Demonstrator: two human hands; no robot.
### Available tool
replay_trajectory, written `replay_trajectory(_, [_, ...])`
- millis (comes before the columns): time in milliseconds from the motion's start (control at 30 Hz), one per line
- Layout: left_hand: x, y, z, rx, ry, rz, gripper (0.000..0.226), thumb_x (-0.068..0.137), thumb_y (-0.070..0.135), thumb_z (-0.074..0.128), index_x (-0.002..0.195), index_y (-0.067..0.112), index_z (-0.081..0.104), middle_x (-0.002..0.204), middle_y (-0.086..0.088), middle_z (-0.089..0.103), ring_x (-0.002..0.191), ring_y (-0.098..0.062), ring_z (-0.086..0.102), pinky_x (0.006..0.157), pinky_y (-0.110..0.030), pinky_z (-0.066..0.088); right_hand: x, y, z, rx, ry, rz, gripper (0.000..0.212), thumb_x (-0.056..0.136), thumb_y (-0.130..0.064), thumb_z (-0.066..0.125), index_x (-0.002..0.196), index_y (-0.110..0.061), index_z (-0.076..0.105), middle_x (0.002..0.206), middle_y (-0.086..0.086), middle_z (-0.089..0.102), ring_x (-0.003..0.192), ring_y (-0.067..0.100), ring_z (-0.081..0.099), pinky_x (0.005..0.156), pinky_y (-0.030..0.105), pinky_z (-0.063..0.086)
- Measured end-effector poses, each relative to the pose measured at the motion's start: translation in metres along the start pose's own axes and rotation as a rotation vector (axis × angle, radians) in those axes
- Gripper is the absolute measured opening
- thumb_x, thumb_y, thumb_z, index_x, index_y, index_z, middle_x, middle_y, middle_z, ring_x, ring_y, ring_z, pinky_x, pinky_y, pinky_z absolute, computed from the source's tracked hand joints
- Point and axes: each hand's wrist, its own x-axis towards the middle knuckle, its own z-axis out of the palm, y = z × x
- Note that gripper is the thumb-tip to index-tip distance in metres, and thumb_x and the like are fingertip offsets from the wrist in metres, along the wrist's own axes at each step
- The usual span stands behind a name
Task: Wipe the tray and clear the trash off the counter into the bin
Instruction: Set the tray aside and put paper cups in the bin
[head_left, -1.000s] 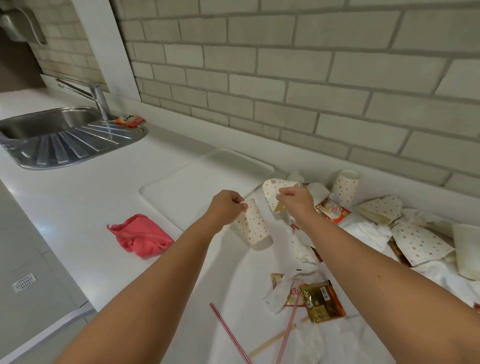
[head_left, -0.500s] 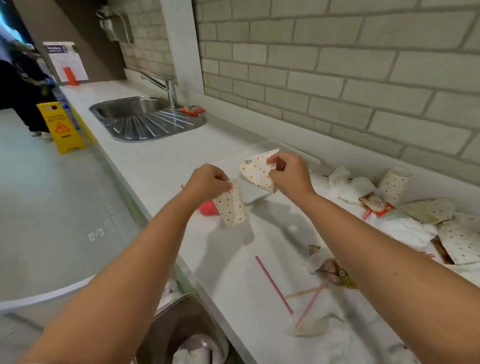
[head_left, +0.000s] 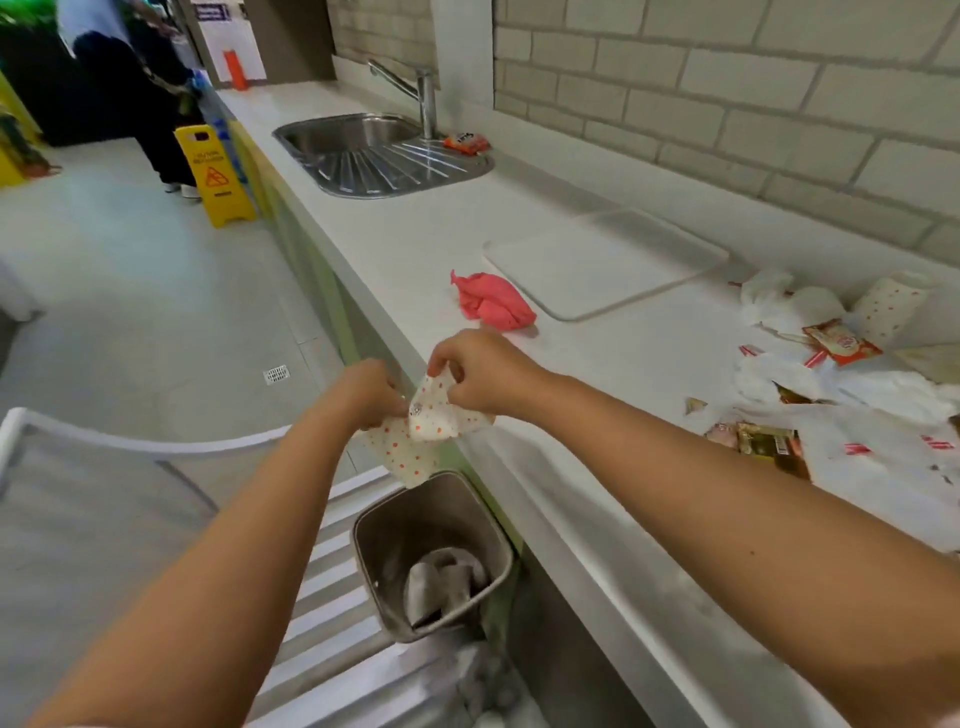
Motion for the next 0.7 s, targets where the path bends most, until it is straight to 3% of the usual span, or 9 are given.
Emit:
replay_trajectory(67, [-0.005,-0.016,0.021,-0.045,-0.037,-0.077,0.011,0.084,0.011,0.06,0.089,0.003,0.066,0.07,-0.007,0.06,0.054,-0.015,0.054,0.047,-0.019,0.045,-0.005,-0.003,0.025,-0.055,-0.092,0.002,0.035,0.086,0.0,0.054,0.118,-0.009,0.064,0.108,0.006,0.064,0.091,0.017,0.058,0.069,0.015,0.042])
replay_trajectory(133, [-0.008,-0.029,0.04,-0.071,-0.08,-0.151,0.019,0.085,0.011,0.062,0.101,0.001,0.065,0.079,-0.009,0.062,0.064,-0.019,0.059,0.052,-0.022,0.048,-0.009,-0.005,0.045,-0.109,-0.164,0.026,0.034,0.087,-0.001,0.054,0.119,-0.009,0.063,0.121,0.011,0.06,0.107,0.025,0.058,0.083,0.027,0.046])
replay_trajectory(233, [-0.013,-0.043,0.062,-0.112,-0.118,-0.224,0.022,0.084,0.01,0.063,0.104,0.0,0.063,0.079,-0.009,0.062,0.07,-0.021,0.065,0.057,-0.026,0.055,-0.011,-0.002,0.066,-0.188,-0.222,0.051,0.037,0.09,-0.002,0.053,0.126,-0.008,0.057,0.124,0.014,0.056,0.111,0.029,0.057,0.088,0.032,0.047])
replay_trajectory(367, [-0.021,-0.05,0.079,-0.191,-0.15,-0.273,0.016,0.083,0.011,0.067,0.094,0.0,0.061,0.083,-0.013,0.067,0.074,-0.024,0.069,0.068,-0.032,0.06,-0.012,-0.001,0.08,-0.2,-0.236,0.048,0.048,0.091,-0.004,0.055,0.137,-0.014,0.047,0.129,0.013,0.05,0.116,0.031,0.053,0.093,0.035,0.045])
replay_trajectory(467, [-0.021,-0.049,0.078,-0.168,-0.143,-0.242,0.02,0.082,0.01,0.065,0.098,-0.001,0.064,0.091,-0.018,0.072,0.079,-0.026,0.072,0.076,-0.036,0.06,-0.012,-0.003,0.078,-0.175,-0.202,0.03,0.042,0.091,-0.005,0.055,0.132,-0.013,0.052,0.127,0.013,0.054,0.112,0.03,0.056,0.092,0.032,0.046])
replay_trajectory(700, [-0.025,-0.007,0.05,-0.266,-0.089,-0.035,0.008,0.088,0.008,0.059,0.088,0.001,0.063,0.07,-0.01,0.064,0.059,-0.019,0.062,0.066,-0.031,0.057,-0.011,0.006,0.041,-0.199,-0.106,0.084,0.032,0.091,-0.011,0.052,0.121,-0.015,0.061,0.125,0.01,0.058,0.111,0.028,0.057,0.089,0.033,0.046])
